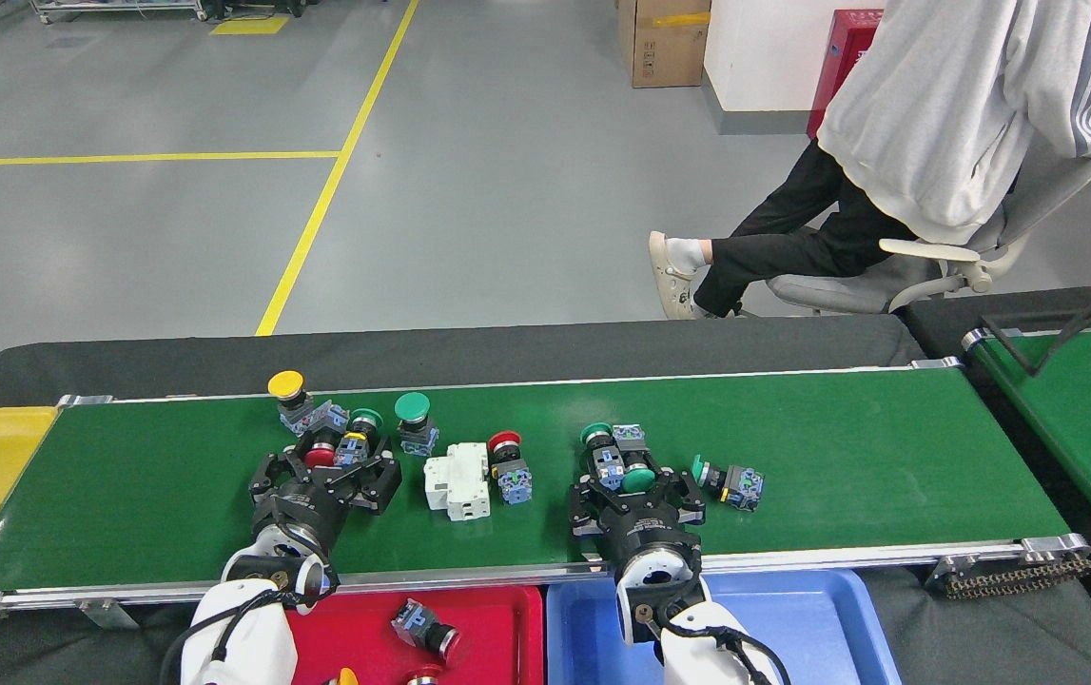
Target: Pick switch part from conveyor to tray
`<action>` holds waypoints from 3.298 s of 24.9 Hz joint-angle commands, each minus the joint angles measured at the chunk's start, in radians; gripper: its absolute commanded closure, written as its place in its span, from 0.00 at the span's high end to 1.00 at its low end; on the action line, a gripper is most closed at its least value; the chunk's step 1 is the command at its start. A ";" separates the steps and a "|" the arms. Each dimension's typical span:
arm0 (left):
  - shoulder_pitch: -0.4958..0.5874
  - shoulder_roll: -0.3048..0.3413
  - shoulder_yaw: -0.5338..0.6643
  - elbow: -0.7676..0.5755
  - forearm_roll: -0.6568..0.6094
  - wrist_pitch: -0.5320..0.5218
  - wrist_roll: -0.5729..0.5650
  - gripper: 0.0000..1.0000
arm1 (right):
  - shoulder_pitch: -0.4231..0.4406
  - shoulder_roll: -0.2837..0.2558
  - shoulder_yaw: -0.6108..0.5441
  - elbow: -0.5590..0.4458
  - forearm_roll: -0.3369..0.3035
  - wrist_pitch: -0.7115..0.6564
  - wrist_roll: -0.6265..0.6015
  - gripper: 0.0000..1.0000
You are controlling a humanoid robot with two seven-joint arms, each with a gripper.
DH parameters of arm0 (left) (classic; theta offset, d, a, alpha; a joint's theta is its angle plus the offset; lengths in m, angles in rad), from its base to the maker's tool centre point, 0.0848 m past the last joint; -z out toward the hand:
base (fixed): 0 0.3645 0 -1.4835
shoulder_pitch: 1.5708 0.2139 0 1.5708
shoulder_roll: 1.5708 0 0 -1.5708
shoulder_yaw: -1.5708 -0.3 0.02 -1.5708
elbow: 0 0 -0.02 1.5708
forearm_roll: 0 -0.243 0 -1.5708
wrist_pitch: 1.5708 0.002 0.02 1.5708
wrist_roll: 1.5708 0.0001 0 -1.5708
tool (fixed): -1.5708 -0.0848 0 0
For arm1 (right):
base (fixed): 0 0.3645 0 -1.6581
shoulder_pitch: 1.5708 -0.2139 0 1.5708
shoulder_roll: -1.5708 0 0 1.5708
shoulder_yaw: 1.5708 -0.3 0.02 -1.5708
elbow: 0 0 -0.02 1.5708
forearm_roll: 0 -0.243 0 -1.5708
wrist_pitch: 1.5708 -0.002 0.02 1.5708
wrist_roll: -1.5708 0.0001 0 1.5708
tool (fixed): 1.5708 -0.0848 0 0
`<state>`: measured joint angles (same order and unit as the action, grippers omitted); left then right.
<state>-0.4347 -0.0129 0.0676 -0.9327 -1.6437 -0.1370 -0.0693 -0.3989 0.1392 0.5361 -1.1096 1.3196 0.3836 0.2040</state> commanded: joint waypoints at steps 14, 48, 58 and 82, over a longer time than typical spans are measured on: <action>0.030 0.024 -0.002 -0.040 0.002 -0.055 0.126 0.14 | 0.198 -0.082 0.183 -0.438 0.044 -0.635 -0.074 0.84; 0.787 -0.073 0.423 -0.836 0.071 -0.326 0.126 1.00 | 0.606 -0.320 -0.607 -0.605 -0.115 -0.308 -0.258 1.00; 0.596 -0.059 0.344 -0.768 0.002 -0.280 0.014 1.00 | 0.606 -0.323 -0.639 -0.604 -0.132 -0.345 -0.216 1.00; 0.244 0.071 0.304 -0.301 -0.064 -0.062 0.002 0.56 | 0.595 -0.319 -0.637 -0.596 -0.131 -0.362 -0.189 1.00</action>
<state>-0.1755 0.0471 0.3718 -1.2310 -1.7097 -0.2094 -0.0791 0.2091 -0.1751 -0.0961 -1.6950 1.1898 0.0252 0.0170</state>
